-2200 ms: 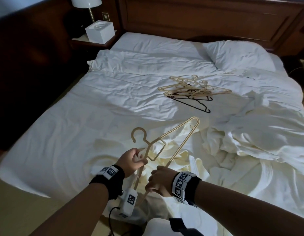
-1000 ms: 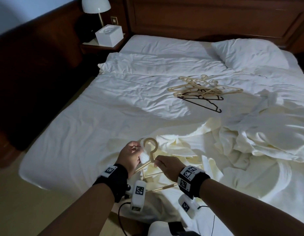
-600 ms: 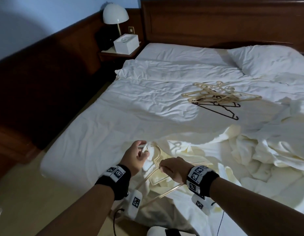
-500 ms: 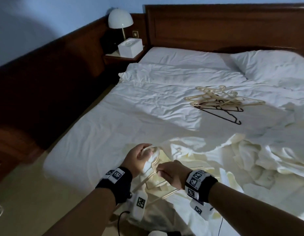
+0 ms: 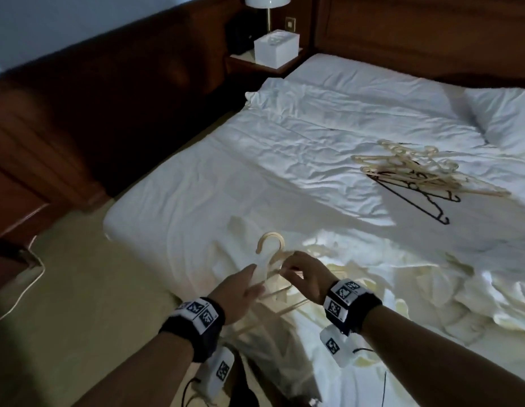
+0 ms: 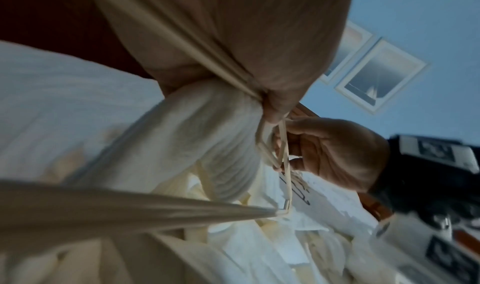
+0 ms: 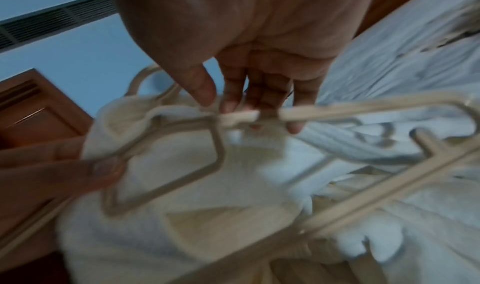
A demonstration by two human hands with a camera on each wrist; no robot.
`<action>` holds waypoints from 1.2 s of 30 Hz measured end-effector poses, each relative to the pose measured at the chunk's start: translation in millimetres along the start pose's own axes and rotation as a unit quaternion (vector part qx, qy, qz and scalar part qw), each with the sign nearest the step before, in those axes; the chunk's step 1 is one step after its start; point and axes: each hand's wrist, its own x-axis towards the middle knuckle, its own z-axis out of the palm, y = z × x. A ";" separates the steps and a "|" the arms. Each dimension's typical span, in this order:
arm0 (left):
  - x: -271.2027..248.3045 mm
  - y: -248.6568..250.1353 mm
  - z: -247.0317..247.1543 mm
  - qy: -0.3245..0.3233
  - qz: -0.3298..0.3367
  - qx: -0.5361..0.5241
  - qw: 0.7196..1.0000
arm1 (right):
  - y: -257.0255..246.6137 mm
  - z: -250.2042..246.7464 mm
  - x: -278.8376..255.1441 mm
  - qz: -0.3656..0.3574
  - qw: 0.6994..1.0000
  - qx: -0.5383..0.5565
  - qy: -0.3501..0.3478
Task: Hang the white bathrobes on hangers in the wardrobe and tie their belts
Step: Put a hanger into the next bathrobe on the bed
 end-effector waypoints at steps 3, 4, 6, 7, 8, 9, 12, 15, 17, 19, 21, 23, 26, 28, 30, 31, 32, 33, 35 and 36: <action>-12.8 -8.4 -2.4 -0.002 -0.022 0.036 0.999 | -0.5 5.5 7.6 0.102 0.994 -0.032 0.027; -16.7 -11.8 -6.5 -0.001 -0.022 0.046 0.999 | -5.4 6.8 10.6 0.124 0.991 -0.038 0.029; -26.4 -21.0 -15.8 -0.003 -0.020 0.063 0.998 | -17.3 9.9 20.9 0.154 0.985 -0.080 -0.005; -33.1 -25.6 -23.0 0.000 -0.021 0.066 0.998 | -23.9 11.9 28.3 0.156 0.978 -0.135 -0.033; -40.6 -32.4 -31.3 0.009 -0.024 0.063 0.998 | -31.7 14.6 38.3 0.148 0.967 -0.197 -0.059; -48.5 -41.2 -41.6 0.023 -0.027 0.057 0.998 | -39.2 17.2 49.7 0.139 0.956 -0.245 -0.079; -82.0 -79.6 -81.7 0.113 -0.040 0.044 0.992 | -67.8 28.4 85.8 0.111 0.931 -0.330 -0.110; -126.4 -141.9 -133.5 0.211 -0.095 0.027 0.972 | -117.3 39.4 135.1 0.051 0.908 -0.406 -0.086; -172.1 -189.5 -170.8 0.278 -0.125 0.026 0.952 | -177.1 66.9 174.6 0.006 0.907 -0.414 -0.074; -216.9 -233.3 -201.3 0.355 -0.146 0.034 0.923 | -252.9 104.3 206.2 -0.034 0.917 -0.393 -0.063; -259.0 -267.1 -230.2 0.427 -0.171 0.017 0.888 | -332.6 150.0 223.6 -0.064 0.942 -0.326 -0.044; -301.0 -290.6 -259.1 0.503 -0.178 -0.003 0.846 | -405.6 203.0 224.7 -0.110 0.962 -0.244 -0.058; -368.0 -313.5 -305.2 0.595 -0.175 -0.035 0.784 | -505.3 286.1 208.3 -0.215 0.935 -0.164 -0.228; -408.7 -325.4 -328.0 0.624 -0.163 -0.038 0.763 | -556.4 328.2 205.8 -0.271 0.902 -0.155 -0.297; -450.2 -337.3 -343.4 0.637 -0.132 -0.018 0.759 | -603.7 354.9 214.5 -0.347 0.907 -0.117 -0.207; -470.8 -343.3 -349.8 0.636 -0.125 -0.002 0.762 | -626.4 364.9 223.0 -0.389 0.909 -0.082 -0.124; -490.2 -348.7 -355.8 0.635 -0.122 0.016 0.763 | -649.6 374.8 232.4 -0.430 0.899 -0.061 -0.055; -508.6 -356.1 -362.2 0.640 -0.122 0.033 0.758 | -673.7 385.5 241.0 -0.474 0.879 -0.053 -0.013; -541.3 -369.6 -375.6 0.663 -0.124 0.056 0.736 | -720.3 412.5 256.9 -0.545 0.832 -0.093 -0.050; -555.2 -377.0 -382.2 0.672 -0.129 0.068 0.726 | -742.0 426.1 261.6 -0.567 0.809 -0.128 -0.094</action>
